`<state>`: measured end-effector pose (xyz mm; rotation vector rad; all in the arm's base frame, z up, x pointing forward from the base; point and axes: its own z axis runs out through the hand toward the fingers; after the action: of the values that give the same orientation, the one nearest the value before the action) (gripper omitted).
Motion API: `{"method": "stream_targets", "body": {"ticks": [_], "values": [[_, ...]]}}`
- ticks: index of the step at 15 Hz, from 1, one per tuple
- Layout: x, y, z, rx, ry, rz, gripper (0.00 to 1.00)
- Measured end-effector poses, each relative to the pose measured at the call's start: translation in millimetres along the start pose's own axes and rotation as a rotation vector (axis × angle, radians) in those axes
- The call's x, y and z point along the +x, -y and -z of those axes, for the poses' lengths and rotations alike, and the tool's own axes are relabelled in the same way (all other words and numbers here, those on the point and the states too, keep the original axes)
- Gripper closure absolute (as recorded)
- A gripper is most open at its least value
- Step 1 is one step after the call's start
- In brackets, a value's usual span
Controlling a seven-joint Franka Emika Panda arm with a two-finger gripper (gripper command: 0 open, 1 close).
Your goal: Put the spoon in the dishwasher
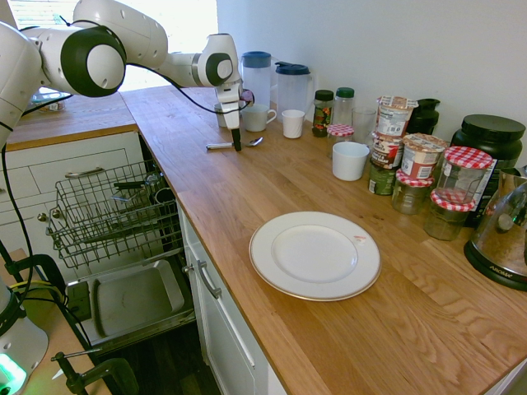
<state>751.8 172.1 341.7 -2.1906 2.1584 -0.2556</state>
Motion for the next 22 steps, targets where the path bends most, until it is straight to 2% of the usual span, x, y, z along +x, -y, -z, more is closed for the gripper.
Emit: {"method": "stream_targets", "body": {"ticks": [22], "values": [[9,2,-1,0.011,0.014,-0.021,1.0]]}}
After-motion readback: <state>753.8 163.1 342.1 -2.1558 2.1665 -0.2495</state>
